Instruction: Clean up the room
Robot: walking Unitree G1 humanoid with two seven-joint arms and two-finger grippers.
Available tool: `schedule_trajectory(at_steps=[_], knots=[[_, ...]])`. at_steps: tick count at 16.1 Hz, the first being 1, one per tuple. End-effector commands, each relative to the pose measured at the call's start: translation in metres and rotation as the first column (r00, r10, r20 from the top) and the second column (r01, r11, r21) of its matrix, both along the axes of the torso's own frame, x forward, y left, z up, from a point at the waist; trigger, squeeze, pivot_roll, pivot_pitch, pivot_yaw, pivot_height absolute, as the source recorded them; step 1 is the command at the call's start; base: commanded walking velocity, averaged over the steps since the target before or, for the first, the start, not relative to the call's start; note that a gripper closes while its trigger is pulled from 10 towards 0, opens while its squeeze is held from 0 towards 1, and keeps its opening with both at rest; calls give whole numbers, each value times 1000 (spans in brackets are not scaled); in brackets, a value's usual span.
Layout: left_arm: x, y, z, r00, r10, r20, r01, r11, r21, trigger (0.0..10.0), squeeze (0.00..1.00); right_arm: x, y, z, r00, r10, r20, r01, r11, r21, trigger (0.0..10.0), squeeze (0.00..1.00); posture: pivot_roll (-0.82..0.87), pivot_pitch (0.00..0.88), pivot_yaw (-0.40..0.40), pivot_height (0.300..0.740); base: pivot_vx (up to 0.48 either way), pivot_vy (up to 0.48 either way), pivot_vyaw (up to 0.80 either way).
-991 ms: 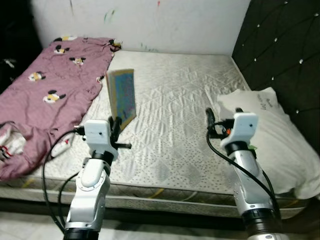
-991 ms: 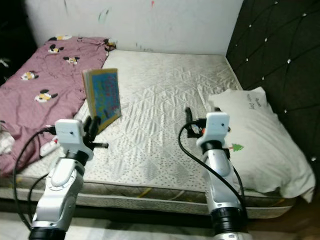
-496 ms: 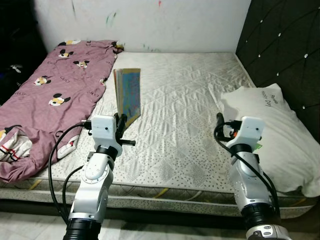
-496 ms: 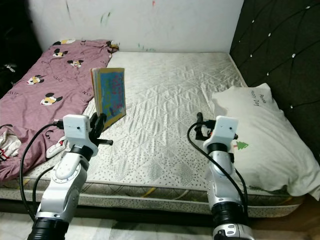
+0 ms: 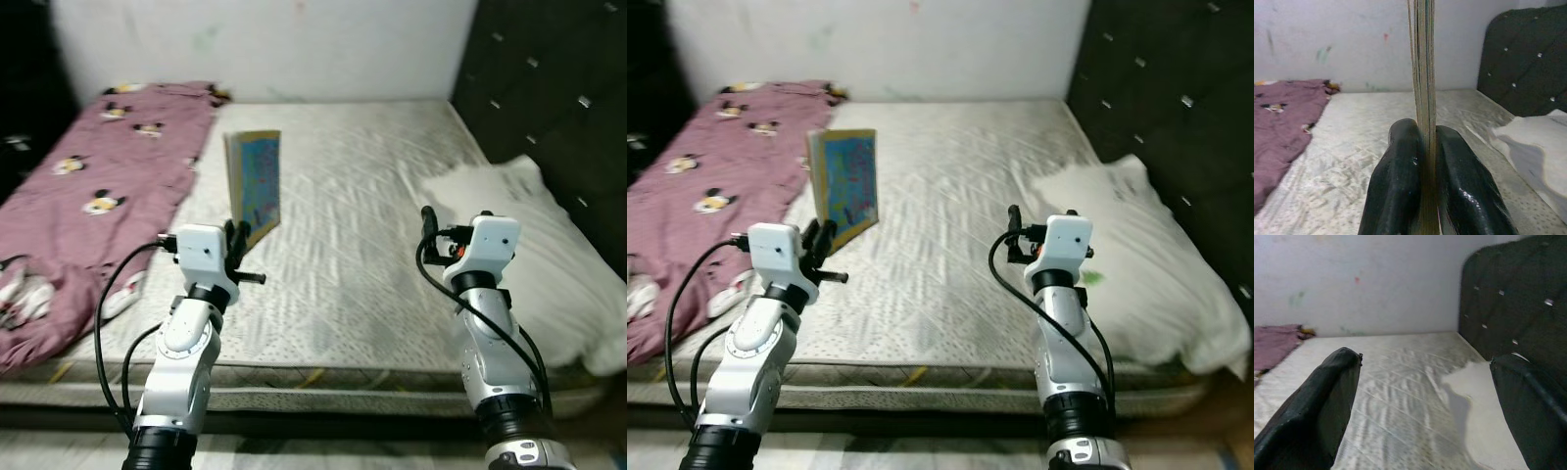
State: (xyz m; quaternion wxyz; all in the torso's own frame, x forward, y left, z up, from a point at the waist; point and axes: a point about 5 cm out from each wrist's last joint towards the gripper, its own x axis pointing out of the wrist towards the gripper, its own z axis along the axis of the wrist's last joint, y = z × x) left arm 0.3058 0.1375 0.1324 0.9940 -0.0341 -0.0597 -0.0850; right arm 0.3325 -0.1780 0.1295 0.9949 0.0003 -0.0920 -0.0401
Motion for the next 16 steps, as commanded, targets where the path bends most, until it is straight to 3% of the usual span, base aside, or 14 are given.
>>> schedule_trajectory(at_steps=[1, 6, 13, 16], knots=[[5, 0, 11, 999, -7, 40, 7, 1000, -8, 10000, 0, -2, 2, -4, 1000, 10, -20, -10, 1000, -5, 10000, 0, -84, 47, 33, 740, 0, 0, -800], [1, -5, 13, 999, -4, 49, 6, 999, -39, 10000, 0, -7, 13, -8, 998, 55, -43, -56, 998, -19, 10000, 0, -85, 57, 15, 740, 0, 0, -800], [-1, -12, 15, 998, -28, 50, 32, 996, -79, 10000, 0, -11, 8, -8, 999, 32, -43, -33, 999, -20, 10000, 0, -94, 87, 30, 740, 0, 0, -784], [-2, -14, 16, 998, -45, 48, 49, 996, -76, 10000, 0, -17, 7, -12, 998, 28, -57, -29, 1000, -13, 10000, 0, -95, 95, 33, 740, 0, 0, -142]])
